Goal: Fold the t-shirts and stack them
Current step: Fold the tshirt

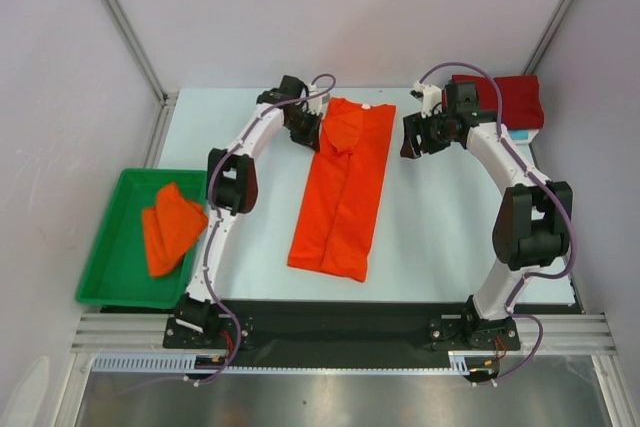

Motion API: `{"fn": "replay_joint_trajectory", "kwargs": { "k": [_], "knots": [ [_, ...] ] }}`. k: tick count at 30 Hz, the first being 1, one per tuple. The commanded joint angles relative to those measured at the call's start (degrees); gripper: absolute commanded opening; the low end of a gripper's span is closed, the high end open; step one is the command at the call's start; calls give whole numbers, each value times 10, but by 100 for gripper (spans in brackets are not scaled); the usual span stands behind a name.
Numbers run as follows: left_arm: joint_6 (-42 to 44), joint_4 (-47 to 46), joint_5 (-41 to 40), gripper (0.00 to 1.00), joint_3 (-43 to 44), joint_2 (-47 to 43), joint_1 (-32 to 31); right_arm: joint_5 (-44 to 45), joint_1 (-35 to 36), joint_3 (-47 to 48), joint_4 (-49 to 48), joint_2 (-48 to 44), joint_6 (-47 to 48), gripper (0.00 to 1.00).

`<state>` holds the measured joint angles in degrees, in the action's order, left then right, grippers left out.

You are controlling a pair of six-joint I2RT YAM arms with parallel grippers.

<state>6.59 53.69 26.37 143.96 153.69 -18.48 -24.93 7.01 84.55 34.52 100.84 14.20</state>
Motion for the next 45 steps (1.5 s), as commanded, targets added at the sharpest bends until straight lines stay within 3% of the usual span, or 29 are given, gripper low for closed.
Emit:
{"fn": "replay_joint_trajectory", "kwargs": {
  "k": [1,27,30,31,36,39,41,44,45],
  "knots": [
    [17,15,-57,0,-18,-29,29,-13,2,18,-21,9,0,69],
    [47,33,-91,1,-87,-88,67,-30,7,30,-47,33,-13,69],
    [83,32,-95,22,-94,-93,57,-33,7,31,-48,36,-14,69],
    [97,33,-104,37,-96,-99,54,-34,7,32,-48,36,-14,69],
    [93,18,-117,53,-91,-157,36,-48,7,29,-42,20,-32,69],
    [52,16,-109,73,-125,-250,29,-97,-3,-16,-29,-5,-104,69],
    [30,19,-89,72,-170,-292,29,-132,-8,-55,-31,-21,-144,68],
    [-34,5,-68,66,-313,-383,25,-190,-13,-169,-63,-61,-255,67],
    [-59,-13,-69,65,-399,-405,26,-208,-12,-197,-75,-71,-279,67]
  ]
}}
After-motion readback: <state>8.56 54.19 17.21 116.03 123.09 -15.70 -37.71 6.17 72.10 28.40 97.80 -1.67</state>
